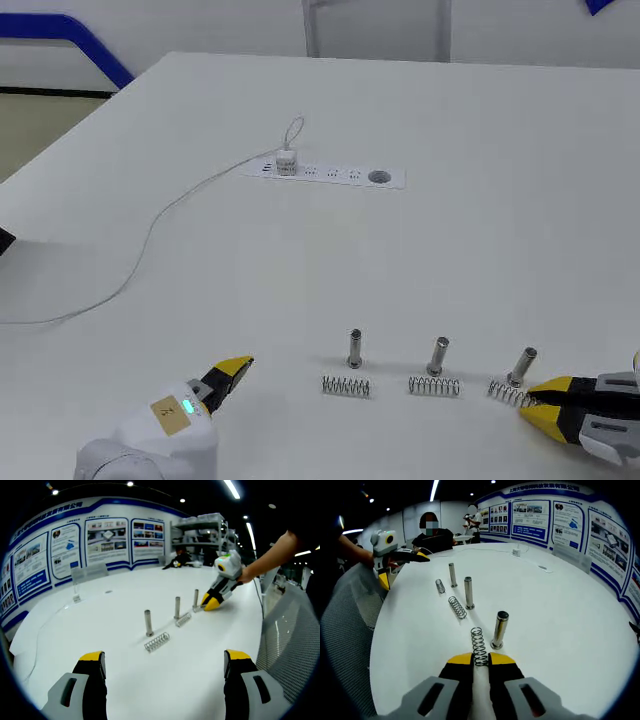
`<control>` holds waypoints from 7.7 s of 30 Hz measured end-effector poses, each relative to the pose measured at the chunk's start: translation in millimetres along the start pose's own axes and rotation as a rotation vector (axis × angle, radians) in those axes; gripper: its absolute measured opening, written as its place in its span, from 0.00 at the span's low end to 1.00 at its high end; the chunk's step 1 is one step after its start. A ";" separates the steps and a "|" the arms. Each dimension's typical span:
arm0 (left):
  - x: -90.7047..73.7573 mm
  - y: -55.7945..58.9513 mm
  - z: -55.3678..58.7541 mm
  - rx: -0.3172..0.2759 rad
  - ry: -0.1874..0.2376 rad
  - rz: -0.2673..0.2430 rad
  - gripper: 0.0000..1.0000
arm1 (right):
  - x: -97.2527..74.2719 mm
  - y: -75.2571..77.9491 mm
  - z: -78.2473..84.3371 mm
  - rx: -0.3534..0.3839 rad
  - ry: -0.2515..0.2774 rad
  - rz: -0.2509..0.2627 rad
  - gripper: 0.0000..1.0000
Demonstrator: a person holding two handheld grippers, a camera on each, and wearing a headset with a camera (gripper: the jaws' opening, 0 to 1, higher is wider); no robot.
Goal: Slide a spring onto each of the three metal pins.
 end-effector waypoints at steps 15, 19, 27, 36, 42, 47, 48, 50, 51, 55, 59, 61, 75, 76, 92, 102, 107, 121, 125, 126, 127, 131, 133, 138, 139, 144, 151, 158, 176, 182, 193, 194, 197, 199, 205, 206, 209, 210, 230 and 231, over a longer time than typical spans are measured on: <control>0.3 2.4 -3.8 0.001 0.016 0.010 1.00 | -5.0 -7.9 -1.7 0.000 -0.001 0.015 0.10; 0.8 3.9 -3.1 -0.017 0.012 0.022 1.00 | -10.2 -16.4 -7.2 -0.005 0.017 0.006 0.10; -2.4 -4.2 -20.6 -0.095 0.076 -0.005 0.99 | -27.7 -31.2 -29.1 0.012 0.109 0.000 0.10; 4.2 10.2 -32.8 -0.081 0.082 0.098 0.98 | -42.2 -45.6 -40.6 -0.034 0.093 0.006 0.10; 5.2 16.0 -59.9 -0.018 0.117 0.148 0.97 | -41.4 -54.6 -52.5 -0.059 0.104 -0.004 0.10; 6.1 16.5 -81.5 0.009 0.156 0.162 0.96 | -36.6 -65.7 -66.1 -0.094 0.109 -0.034 0.10; 6.3 17.0 -83.8 0.013 0.160 0.165 0.95 | -35.6 -67.5 -68.8 -0.099 0.111 -0.039 0.10; 5.7 19.7 -90.6 -0.007 0.176 0.191 0.94 | -33.2 -72.4 -75.6 -0.107 0.116 -0.054 0.10; 5.2 21.7 -93.5 -0.028 0.184 0.209 0.92 | -31.9 -74.3 -78.0 -0.111 0.115 -0.060 0.10; 4.4 21.0 -98.8 -0.002 0.193 0.216 0.91 | -26.3 -81.7 -89.7 -0.141 0.110 -0.085 0.10; 2.4 23.7 -102.8 0.022 0.191 0.236 0.87 | -23.6 -85.2 -98.9 -0.166 0.114 -0.097 0.10; 1.4 25.5 -105.3 0.037 0.192 0.243 0.86 | -22.9 -86.0 -102.1 -0.172 0.117 -0.101 0.10; 3.4 29.7 -114.9 0.027 0.210 0.314 0.76 | -22.0 -84.5 -107.4 -0.200 0.106 -0.105 0.10; 3.5 30.5 -114.9 0.029 0.209 0.322 0.74 | -21.7 -84.6 -107.4 -0.200 0.106 -0.105 0.10; 10.4 53.3 -108.4 0.104 0.162 0.441 0.50 | -15.0 -91.9 -116.5 -0.262 0.079 -0.134 0.10; 17.9 65.9 -104.1 0.176 0.125 0.482 0.43 | -13.6 -104.0 -127.3 -0.307 0.079 -0.161 0.10; 21.1 72.4 -100.8 0.217 0.107 0.514 0.35 | -14.6 -103.9 -131.0 -0.323 0.078 -0.159 0.10; 22.1 72.2 -100.5 0.244 0.104 0.525 0.22 | -11.5 -106.6 -131.9 -0.347 0.066 -0.177 0.10; 21.2 72.7 -102.3 0.245 0.112 0.527 0.17 | -11.4 -108.8 -133.5 -0.357 0.066 -0.182 0.10; 21.1 72.8 -102.4 0.246 0.111 0.528 0.16 | -11.2 -109.4 -134.0 -0.360 0.066 -0.182 0.10; 21.1 72.9 -102.2 0.247 0.108 0.529 0.16 | -11.1 -109.8 -134.3 -0.361 0.065 -0.183 0.10; 22.1 72.1 -101.8 0.247 0.104 0.527 0.15 | -11.4 -109.5 -134.5 -0.368 0.062 -0.180 0.10; 22.2 72.4 -102.4 0.243 0.103 0.528 0.15 | -11.9 -109.0 -135.0 -0.370 0.062 -0.178 0.10; 21.2 74.3 -102.0 0.255 0.098 0.545 0.12 | -12.9 -107.8 -133.9 -0.390 0.049 -0.174 0.10; 20.0 75.7 -101.6 0.263 0.097 0.553 0.11 | -13.1 -106.9 -133.0 -0.397 0.043 -0.171 0.10; 20.3 77.6 -102.5 0.316 0.099 0.547 0.10 | -12.9 -106.6 -132.4 -0.416 0.030 -0.172 0.10; 19.7 76.5 -107.4 0.354 0.115 0.550 0.09 | -15.6 -105.8 -135.6 -0.438 0.034 -0.167 0.10; 18.7 77.0 -110.7 0.367 0.117 0.558 0.09 | -19.2 -106.7 -137.6 -0.458 0.038 -0.161 0.11; 14.2 75.2 -119.4 0.425 0.141 0.570 0.09 | -15.6 -105.4 -146.1 -0.468 0.068 -0.140 0.15; 14.1 73.4 -119.3 0.409 0.140 0.565 0.09 | -15.1 -103.6 -143.4 -0.448 0.059 -0.140 0.14; 13.3 75.2 -114.4 0.438 0.131 0.576 0.09 | -17.8 -108.3 -140.9 -0.403 0.065 -0.172 0.11; 13.1 75.6 -113.7 0.445 0.128 0.579 0.09 | -19.6 -109.3 -141.6 -0.400 0.071 -0.181 0.11; 13.7 76.3 -113.5 0.452 0.124 0.579 0.09 | -22.8 -111.2 -144.9 -0.393 0.087 -0.194 0.11; 14.4 76.0 -115.0 0.442 0.128 0.578 0.09 | -24.0 -110.8 -146.2 -0.396 0.090 -0.191 0.11; 16.1 77.0 -115.7 0.459 0.127 0.581 0.09 | -26.7 -111.7 -149.4 -0.392 0.101 -0.198 0.11; 16.5 76.9 -115.4 0.463 0.125 0.582 0.09 | -27.2 -112.2 -150.2 -0.392 0.104 -0.201 0.11; 17.0 76.6 -114.0 0.471 0.121 0.580 0.09 | -28.5 -114.7 -153.5 -0.382 0.121 -0.213 0.11; 17.2 76.6 -113.2 0.474 0.119 0.581 0.09 | -29.0 -115.8 -155.5 -0.378 0.133 -0.218 0.11; 17.7 74.6 -112.7 0.360 0.132 0.560 0.09 | -24.2 -122.9 -179.7 -0.278 0.248 -0.250 0.11; 17.8 74.7 -113.2 0.355 0.134 0.560 0.09 | -24.2 -122.9 -180.7 -0.271 0.254 -0.251 0.11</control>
Point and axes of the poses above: the centre of the closed fingertips' face, and the gripper's own axes: x roughly forward along the fingers, y roughly to its right, z roughly out of its underside, the point moved 2 cm from there along -x, roughly backward along the fingers, and after that the axes turned 8 degrees about -z, right-handed, at the moved point
